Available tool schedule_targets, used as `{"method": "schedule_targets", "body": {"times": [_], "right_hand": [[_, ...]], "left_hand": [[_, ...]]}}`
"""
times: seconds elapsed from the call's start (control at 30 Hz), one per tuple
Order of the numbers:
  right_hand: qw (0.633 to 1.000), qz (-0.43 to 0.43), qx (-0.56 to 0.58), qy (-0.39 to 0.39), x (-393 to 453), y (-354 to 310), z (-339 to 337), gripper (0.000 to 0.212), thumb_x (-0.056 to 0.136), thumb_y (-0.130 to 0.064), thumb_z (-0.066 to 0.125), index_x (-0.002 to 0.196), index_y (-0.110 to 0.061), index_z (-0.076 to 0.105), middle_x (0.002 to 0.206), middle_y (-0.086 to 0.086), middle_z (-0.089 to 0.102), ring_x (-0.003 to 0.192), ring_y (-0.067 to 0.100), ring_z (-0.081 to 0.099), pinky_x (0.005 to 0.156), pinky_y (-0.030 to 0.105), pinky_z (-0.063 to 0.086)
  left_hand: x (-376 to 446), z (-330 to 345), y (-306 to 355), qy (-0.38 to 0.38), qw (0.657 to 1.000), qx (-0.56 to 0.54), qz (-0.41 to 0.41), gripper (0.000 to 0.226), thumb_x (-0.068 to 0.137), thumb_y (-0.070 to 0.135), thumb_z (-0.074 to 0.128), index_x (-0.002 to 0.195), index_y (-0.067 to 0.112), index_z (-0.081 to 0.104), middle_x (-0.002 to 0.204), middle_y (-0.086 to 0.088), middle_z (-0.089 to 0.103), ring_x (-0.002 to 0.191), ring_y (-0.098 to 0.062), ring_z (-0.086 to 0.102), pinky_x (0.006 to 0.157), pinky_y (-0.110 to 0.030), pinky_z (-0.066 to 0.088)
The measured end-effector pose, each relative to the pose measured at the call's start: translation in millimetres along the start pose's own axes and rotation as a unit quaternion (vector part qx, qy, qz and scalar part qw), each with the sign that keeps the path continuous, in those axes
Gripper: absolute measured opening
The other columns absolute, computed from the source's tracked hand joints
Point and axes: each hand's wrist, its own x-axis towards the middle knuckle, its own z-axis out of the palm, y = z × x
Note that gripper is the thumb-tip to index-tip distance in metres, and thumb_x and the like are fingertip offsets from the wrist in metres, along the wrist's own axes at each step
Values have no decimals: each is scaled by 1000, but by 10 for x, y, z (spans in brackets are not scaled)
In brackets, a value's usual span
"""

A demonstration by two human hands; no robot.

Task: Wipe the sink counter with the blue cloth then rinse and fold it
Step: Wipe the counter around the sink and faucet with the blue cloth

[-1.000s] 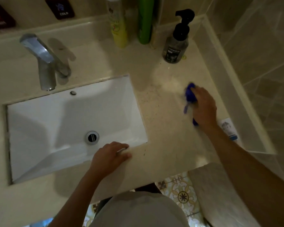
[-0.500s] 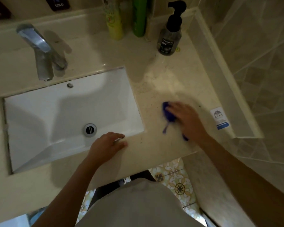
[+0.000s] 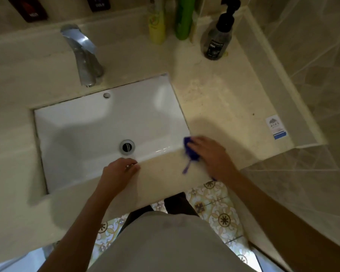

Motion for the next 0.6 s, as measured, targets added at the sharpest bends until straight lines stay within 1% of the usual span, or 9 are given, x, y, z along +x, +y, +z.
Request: {"method": "schedule_targets", "body": {"times": [0.1,0.2,0.23,0.3,0.37,0.43,0.5,0.53,0.6], "right_hand": [[971,217,-6,97,-114,152,-143,46,92,-14,45,134,-2,58,139,23,57,128,43,54,109,56,41],[936,305,-24,174,-7,-426,39,47,82,-3,54,127,4,62,128,26,63,115,43,62,102,45,46],[936,301,-27,180,62,-705,150,51,76,1,61,127,2,62,128,23,64,113,41,63,99,44,48],[956,259,2,134,167,-1292,405,62,72,3,69,133,-7,60,139,16,59,124,36,58,103,48,47],[984,161,33,65,178,-1735,645,63,77,0,68,137,-14,56,147,8,53,133,32,49,107,49,42],[999,19,36,5,125,-1798,723,55,85,-7,64,139,-17,54,148,5,52,136,30,46,110,45,37],[997,-71,6,-30,89,-1458,573,48,91,-17,58,139,-16,53,146,7,54,135,29,46,110,41,34],[997,-69,-10,-21,65,-1239,475,46,92,-17,55,138,-15,53,145,9,54,134,30,46,111,41,32],[998,47,-17,39,-33,-787,287,46,92,-11,54,138,-11,55,143,13,55,132,32,47,113,45,34]], "left_hand": [[-82,-36,-242,3,999,32,8,30,98,38,50,120,25,67,122,-6,66,111,-28,62,95,-41,46],[-148,-47,-414,-7,999,42,28,32,99,34,48,127,25,61,128,-6,63,116,-28,58,96,-41,42],[-160,-46,-459,-8,999,36,35,33,100,34,48,129,25,60,128,-6,62,116,-27,57,97,-42,41],[-169,-50,-514,-11,999,26,43,34,100,34,47,130,26,58,128,-4,62,117,-26,57,99,-43,41],[-183,-54,-524,-11,999,15,45,35,100,34,48,132,25,57,130,-5,61,118,-27,57,101,-44,41],[-208,-62,-508,-12,999,13,40,39,99,39,46,134,25,56,132,-5,60,121,-26,55,103,-43,39],[-241,-90,-490,-19,999,23,24,51,93,49,34,134,29,55,132,-2,60,122,-24,54,103,-41,33],[-265,-107,-493,-18,999,31,12,56,88,51,29,133,32,55,130,1,60,122,-23,53,103,-42,30],[-311,-139,-535,-6,998,60,-25,54,85,52,27,130,39,56,128,3,61,121,-23,53,105,-45,26]]}}
